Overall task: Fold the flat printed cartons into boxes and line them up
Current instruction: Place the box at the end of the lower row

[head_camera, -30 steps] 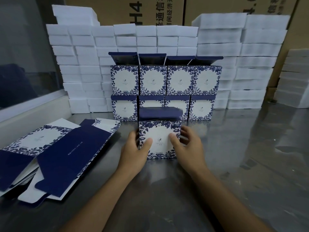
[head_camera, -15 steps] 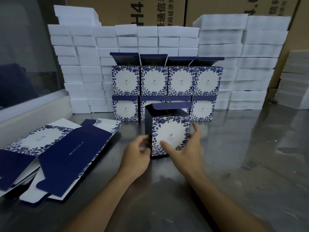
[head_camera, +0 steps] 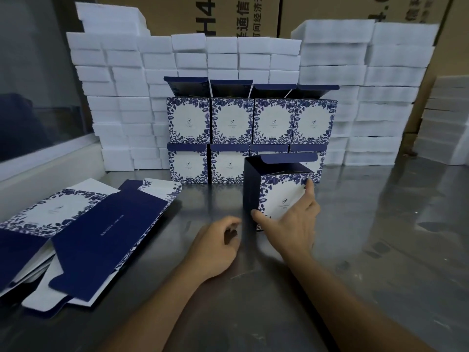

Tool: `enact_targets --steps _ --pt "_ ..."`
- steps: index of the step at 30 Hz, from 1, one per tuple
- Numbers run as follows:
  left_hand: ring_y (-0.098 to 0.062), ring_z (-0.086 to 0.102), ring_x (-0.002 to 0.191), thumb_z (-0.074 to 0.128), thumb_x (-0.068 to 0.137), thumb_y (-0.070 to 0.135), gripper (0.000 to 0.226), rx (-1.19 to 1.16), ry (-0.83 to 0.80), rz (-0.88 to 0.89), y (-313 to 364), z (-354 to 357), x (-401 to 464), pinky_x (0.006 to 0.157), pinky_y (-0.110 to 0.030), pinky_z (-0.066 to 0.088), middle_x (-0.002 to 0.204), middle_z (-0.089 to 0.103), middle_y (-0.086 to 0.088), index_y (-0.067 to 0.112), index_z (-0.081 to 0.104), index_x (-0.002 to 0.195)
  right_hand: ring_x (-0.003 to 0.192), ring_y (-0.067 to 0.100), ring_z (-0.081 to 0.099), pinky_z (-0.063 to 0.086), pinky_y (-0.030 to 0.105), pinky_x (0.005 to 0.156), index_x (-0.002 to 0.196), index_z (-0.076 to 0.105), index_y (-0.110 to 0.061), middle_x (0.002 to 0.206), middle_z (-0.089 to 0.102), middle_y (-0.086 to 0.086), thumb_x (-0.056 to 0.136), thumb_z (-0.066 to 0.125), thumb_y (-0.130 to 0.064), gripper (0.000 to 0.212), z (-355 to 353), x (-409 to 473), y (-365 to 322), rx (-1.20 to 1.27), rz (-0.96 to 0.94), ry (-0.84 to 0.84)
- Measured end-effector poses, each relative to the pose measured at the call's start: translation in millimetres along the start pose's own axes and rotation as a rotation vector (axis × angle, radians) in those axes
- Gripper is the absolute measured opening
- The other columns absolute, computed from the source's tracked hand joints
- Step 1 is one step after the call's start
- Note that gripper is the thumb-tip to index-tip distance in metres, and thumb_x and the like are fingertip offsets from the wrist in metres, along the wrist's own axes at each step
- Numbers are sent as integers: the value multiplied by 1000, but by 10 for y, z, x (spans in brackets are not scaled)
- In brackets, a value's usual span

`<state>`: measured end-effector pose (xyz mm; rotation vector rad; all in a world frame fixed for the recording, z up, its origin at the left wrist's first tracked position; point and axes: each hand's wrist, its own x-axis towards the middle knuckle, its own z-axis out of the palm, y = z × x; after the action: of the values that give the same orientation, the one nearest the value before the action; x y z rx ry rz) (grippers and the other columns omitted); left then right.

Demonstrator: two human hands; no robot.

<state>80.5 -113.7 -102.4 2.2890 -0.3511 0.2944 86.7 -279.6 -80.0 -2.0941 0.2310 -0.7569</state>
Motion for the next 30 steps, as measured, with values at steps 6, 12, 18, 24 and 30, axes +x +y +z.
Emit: enact_targets --steps 6,12,18,24,30 --pt "-17 58 105 57 91 38 13 378 130 -85 -121 -248 29 90 -30 35 106 60 11 30 63 101 136 41 38 38 54 108 159 1 -19 153 26 17 65 90 -43 132 75 315 137 -13 60 92" --pt "-18 57 106 56 92 38 14 426 207 -193 -210 -360 102 95 -35 36 107 59 6 30 63 100 139 43 35 35 55 111 159 -3 -10 155 24 19 67 89 -47 136 169 634 265 -24 112 137" --pt "-18 57 93 54 92 37 12 485 225 -160 -212 -325 124 84 -33 41 93 52 7 25 60 92 144 40 28 28 47 115 158 -1 -4 158 21 22 65 91 -48 138 217 951 424 -3 132 175" --pt "-21 56 88 54 91 32 14 511 271 -194 -160 -339 128 74 -34 46 89 50 3 21 59 85 146 39 25 27 46 116 158 -1 -3 159 19 21 66 90 -48 137 255 1121 508 -3 139 187" --pt "-21 55 90 53 91 33 14 524 266 -198 -139 -338 126 76 -34 46 93 51 2 21 59 88 152 35 14 26 51 117 158 -9 -5 164 8 20 66 89 -51 141 239 1110 517 4 185 146"
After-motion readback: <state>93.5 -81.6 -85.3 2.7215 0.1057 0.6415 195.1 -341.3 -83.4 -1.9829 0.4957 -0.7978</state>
